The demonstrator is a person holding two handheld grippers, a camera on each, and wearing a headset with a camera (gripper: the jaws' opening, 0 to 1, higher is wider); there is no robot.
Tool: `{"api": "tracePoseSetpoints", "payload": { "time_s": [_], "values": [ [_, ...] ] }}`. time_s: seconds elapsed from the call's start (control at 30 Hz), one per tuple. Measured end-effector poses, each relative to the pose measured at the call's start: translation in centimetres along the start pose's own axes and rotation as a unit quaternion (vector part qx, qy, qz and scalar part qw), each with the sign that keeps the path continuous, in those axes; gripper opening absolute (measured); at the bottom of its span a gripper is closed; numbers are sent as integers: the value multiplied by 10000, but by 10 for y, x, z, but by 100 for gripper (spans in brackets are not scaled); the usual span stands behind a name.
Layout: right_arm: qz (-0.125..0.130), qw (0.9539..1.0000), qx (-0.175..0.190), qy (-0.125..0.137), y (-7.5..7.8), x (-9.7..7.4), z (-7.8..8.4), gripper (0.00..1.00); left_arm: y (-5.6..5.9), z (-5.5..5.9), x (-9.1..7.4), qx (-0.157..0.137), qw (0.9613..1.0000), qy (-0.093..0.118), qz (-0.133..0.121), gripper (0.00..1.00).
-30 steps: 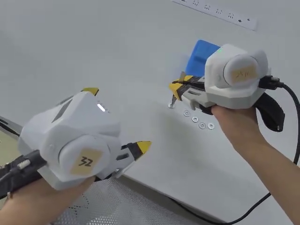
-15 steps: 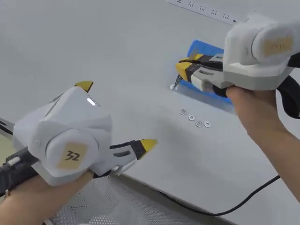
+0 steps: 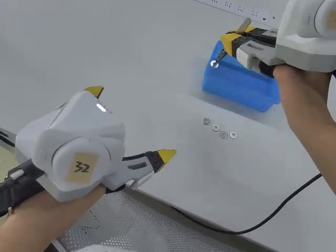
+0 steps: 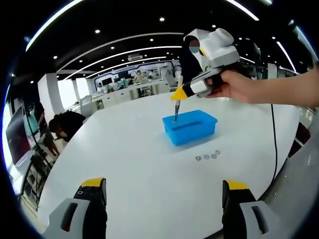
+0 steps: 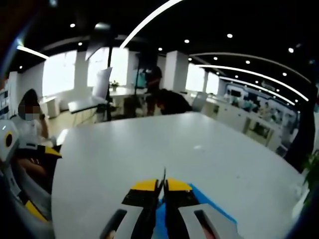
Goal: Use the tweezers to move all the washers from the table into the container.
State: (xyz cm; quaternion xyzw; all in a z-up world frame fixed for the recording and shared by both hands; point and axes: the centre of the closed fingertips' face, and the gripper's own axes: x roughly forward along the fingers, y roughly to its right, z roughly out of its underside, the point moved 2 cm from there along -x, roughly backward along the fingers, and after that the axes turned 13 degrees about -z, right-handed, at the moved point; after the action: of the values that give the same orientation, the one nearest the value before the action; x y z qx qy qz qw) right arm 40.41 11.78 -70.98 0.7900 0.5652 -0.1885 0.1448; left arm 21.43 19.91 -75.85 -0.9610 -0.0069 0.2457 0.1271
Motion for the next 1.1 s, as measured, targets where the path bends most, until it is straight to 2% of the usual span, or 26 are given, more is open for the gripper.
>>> {"api": "tracePoseSetpoints", "payload": {
  "time_s": [0.17,0.37,0.57,0.73,1.0,1.1],
  "values": [
    [104,9996,-44,-252,13,15,20,1,0,1,0,54,10000,-41,-7,99],
    [82,9991,34,-417,14,30,38,1,0,3,1,96,9999,-81,-18,99],
    [80,9984,358,-438,17,41,55,1,0,4,1,158,9998,-109,-30,99],
    [73,9977,457,-492,19,47,64,1,0,5,1,172,9998,-131,-29,99],
    [64,9981,448,-412,18,46,59,2,-1,6,2,233,9996,-162,-39,99],
    [100,9981,391,-458,19,44,57,3,0,7,2,262,9995,-183,-35,99]
  ]
}}
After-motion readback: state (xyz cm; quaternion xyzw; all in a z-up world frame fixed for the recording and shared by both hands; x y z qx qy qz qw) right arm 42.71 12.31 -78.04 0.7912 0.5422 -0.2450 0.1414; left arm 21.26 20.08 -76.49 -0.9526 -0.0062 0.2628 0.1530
